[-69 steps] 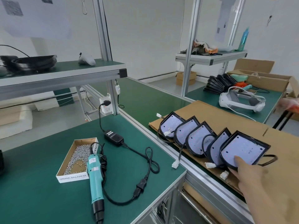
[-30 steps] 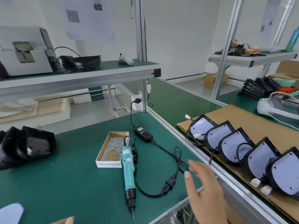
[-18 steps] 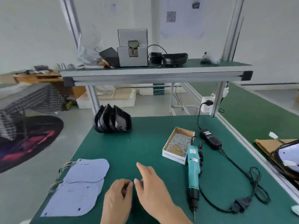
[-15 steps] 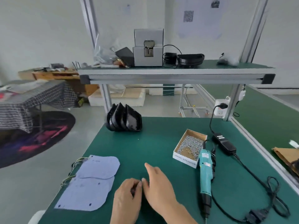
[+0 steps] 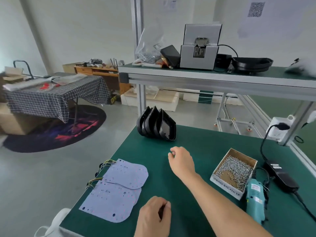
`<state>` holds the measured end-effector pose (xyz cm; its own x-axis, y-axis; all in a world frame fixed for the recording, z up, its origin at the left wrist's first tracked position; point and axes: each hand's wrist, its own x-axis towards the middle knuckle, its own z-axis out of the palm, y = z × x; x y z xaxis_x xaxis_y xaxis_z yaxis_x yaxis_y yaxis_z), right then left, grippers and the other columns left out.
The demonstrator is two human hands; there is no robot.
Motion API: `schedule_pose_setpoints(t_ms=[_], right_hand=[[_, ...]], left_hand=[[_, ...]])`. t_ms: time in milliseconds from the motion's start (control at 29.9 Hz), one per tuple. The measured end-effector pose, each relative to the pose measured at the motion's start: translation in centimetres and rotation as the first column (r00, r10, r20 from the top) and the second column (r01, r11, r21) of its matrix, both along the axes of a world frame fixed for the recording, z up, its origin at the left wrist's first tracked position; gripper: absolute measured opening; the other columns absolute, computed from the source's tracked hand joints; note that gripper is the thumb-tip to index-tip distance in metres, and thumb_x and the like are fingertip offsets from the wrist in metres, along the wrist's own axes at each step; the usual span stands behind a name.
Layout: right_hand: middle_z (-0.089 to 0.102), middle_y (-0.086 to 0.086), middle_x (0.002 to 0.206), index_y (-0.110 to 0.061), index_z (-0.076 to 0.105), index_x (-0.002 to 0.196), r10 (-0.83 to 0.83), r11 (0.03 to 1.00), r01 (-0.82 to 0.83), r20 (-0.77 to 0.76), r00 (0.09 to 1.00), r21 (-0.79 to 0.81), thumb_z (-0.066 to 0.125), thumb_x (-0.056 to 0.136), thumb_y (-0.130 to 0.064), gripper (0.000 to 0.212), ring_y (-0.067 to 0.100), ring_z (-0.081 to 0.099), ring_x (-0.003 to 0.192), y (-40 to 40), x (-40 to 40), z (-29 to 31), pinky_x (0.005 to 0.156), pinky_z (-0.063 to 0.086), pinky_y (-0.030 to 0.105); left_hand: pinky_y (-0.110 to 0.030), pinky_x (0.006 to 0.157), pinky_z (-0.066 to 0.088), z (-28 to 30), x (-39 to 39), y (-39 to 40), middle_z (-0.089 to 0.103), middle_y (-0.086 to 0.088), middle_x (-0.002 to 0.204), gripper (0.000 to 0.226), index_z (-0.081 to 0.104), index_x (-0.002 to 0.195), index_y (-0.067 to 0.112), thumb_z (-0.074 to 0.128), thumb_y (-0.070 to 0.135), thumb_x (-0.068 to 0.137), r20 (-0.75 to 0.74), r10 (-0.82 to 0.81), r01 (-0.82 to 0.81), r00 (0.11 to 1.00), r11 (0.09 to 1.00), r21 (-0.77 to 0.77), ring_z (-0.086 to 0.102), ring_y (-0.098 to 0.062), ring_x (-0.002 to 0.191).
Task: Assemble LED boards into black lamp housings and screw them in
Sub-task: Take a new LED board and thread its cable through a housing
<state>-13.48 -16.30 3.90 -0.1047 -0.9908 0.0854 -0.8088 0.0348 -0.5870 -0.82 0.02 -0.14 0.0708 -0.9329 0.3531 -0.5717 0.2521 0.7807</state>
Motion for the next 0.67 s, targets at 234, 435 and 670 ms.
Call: schedule_pose_setpoints(t_ms=[234,435,670], right_hand=[[0.045,0.003,0.151,-0.018,0.047,0.15,0.0,0.999,-0.001,-0.036,0.999,-0.046,0.055,0.107,-0.029,0.046,0.035,0.063,0.114,-6.7,2.2,0.3,0.084,0.048,0.038],[0.056,0.008,0.128,-0.011,0.055,0.129,0.011,0.998,-0.025,-0.211,0.978,-0.063,0.054,0.108,-0.025,0.026,0.035,0.065,0.097,-8.9,2.7,-0.4,0.068,0.041,0.036],[0.055,0.003,0.098,-0.016,0.046,0.091,0.017,0.969,-0.075,-0.24,0.971,-0.237,0.052,0.108,-0.022,0.02,0.027,0.05,0.069,-8.4,0.7,-0.6,0.061,0.036,0.036]], left_hand=[[-0.004,0.052,0.035,-0.4,-0.1,-0.5,0.053,0.012,0.061,0.029,0.064,0.061,0.02,0.082,0.003,0.076,-0.005,-0.017,0.017,1.0,0.999,-0.042,0.047,0.001,0.049],[-0.003,0.051,0.032,-0.6,-0.1,-0.7,0.048,0.021,0.06,0.027,0.06,0.061,0.026,0.08,0.012,0.074,-0.032,-0.01,0.008,0.999,0.998,-0.064,0.046,0.002,0.046],[-0.004,0.052,0.033,-0.1,0.0,-0.5,0.045,0.021,0.061,0.026,0.064,0.06,0.018,0.08,0.004,0.075,-0.037,-0.055,0.053,0.998,0.997,-0.052,0.044,0.003,0.047]])
